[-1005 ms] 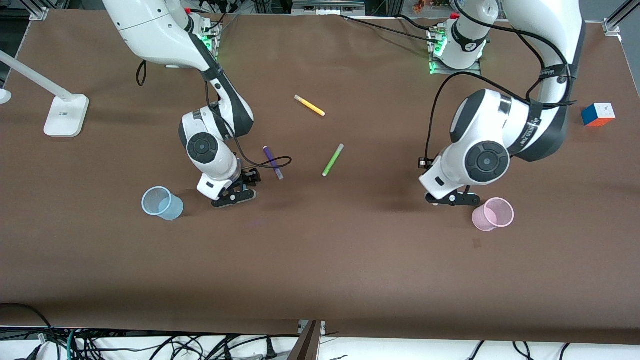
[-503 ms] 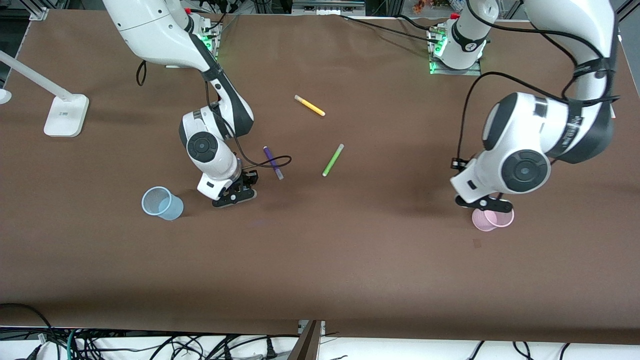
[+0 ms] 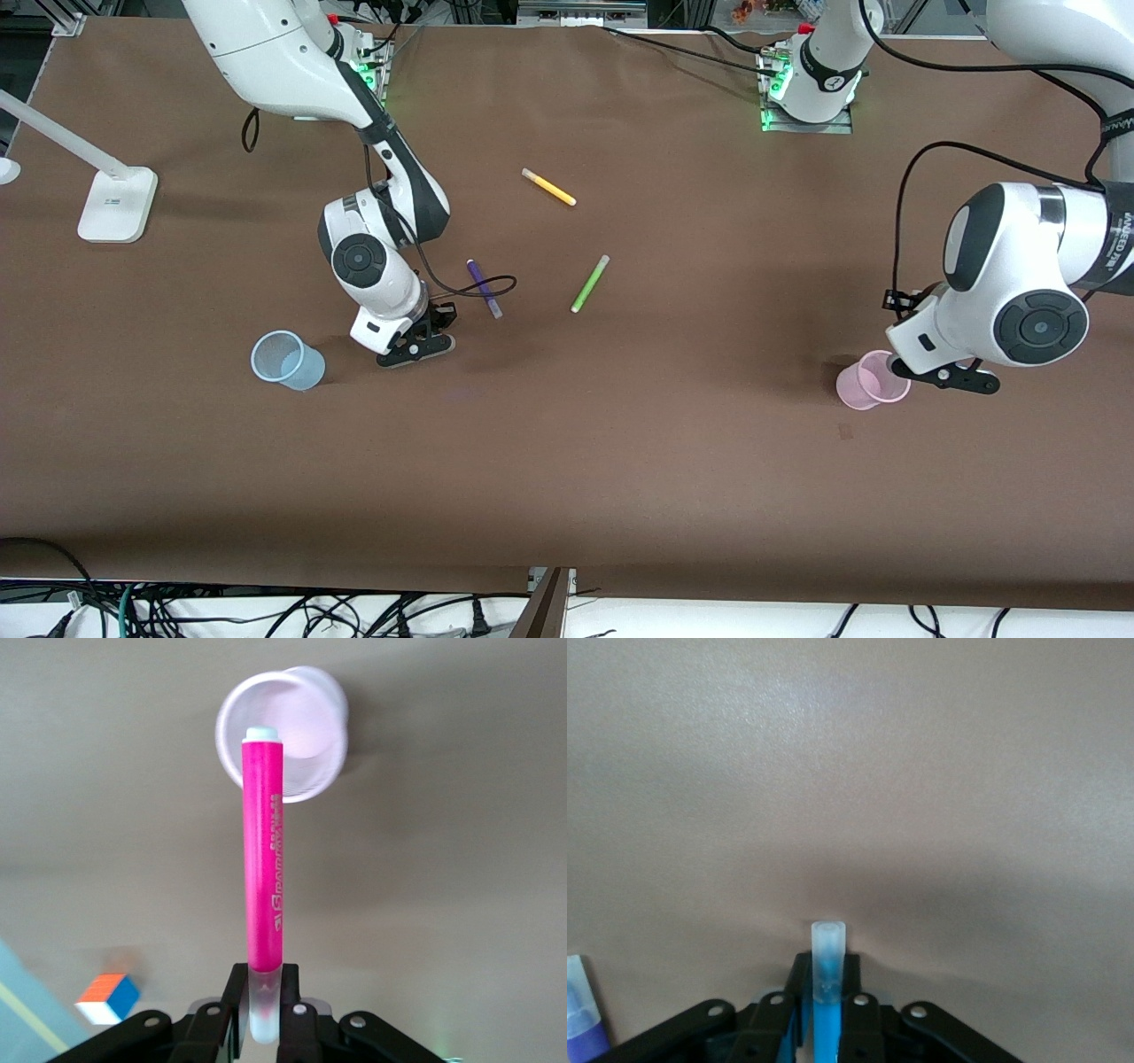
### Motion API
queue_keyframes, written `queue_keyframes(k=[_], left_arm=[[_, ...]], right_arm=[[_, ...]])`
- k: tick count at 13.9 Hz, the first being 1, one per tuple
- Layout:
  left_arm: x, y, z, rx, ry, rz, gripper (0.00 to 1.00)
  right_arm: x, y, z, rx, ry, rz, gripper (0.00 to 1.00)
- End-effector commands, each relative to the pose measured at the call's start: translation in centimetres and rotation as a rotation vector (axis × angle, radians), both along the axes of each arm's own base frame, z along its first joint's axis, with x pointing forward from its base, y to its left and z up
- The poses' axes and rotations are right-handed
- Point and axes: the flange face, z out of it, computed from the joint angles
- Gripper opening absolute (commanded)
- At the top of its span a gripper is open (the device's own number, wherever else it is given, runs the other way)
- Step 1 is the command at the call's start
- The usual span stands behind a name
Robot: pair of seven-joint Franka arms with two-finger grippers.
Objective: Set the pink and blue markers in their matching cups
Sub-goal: 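Lower the pink marker into the cup while the right gripper carries the blue marker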
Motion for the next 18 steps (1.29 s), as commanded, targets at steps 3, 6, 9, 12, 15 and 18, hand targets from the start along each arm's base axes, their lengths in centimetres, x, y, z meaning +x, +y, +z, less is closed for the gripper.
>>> queue_keyframes(k=[3,6,9,12,15,18], left_arm=[[2.2,-0.6,-5.4,0.164,0.129,-0.271,0.0],[2.6,-0.4,-8.4,0.213,0.209,-0.394,0.0],[2.1,-3.4,-11.8,0.226,0.25,-0.438,0.0],[2.0,-4.3,-12.4,0.278,0.258,-0.478,0.22],[2.2,-4.5,-11.7,0.268,0.241,-0.467,1.0],[2.2,-5.7,-11.0,0.284,0.191,-0.426,1.0]], right_arm=[[0.8,0.3,2.9,0.024,-0.054,0.045,0.0],[2.2,0.0,7.6,0.046,-0.119,0.096,0.0],[4.3,-1.1,11.7,0.04,-0.115,0.265,0.0],[5.7,-2.7,16.3,0.06,-0.058,0.397,0.0],[7.3,-8.0,18.9,0.218,-0.045,0.597,0.0],[7.6,-13.2,19.5,0.331,-0.04,0.764,0.0]])
